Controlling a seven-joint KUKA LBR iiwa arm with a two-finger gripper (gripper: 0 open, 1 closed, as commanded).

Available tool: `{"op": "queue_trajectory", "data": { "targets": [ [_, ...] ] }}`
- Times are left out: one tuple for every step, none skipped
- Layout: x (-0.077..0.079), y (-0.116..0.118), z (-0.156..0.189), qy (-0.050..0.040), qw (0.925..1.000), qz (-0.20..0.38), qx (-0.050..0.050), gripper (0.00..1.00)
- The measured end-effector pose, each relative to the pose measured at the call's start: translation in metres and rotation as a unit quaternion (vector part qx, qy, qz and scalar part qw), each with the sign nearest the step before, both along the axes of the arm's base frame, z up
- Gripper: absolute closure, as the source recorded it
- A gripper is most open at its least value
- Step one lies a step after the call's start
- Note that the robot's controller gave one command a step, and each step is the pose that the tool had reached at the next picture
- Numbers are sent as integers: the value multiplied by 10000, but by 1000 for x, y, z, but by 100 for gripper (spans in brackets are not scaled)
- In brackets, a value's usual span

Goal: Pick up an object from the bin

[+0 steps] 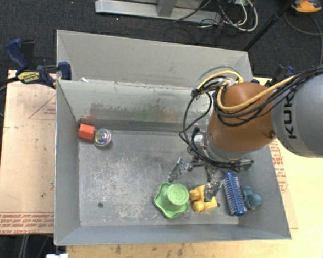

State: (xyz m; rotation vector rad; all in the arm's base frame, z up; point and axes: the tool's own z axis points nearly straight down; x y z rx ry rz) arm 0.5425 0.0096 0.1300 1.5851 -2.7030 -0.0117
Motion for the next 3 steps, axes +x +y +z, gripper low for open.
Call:
{"op": "queue_trajectory", "data": {
  "targets": [
    [4,-48,-36,-87,9979,637,-9,0],
    [-40,-22,-48,-135,9996,-242,3,0],
    [-38,-21,-47,-168,9996,-241,14,100]
  ]
}}
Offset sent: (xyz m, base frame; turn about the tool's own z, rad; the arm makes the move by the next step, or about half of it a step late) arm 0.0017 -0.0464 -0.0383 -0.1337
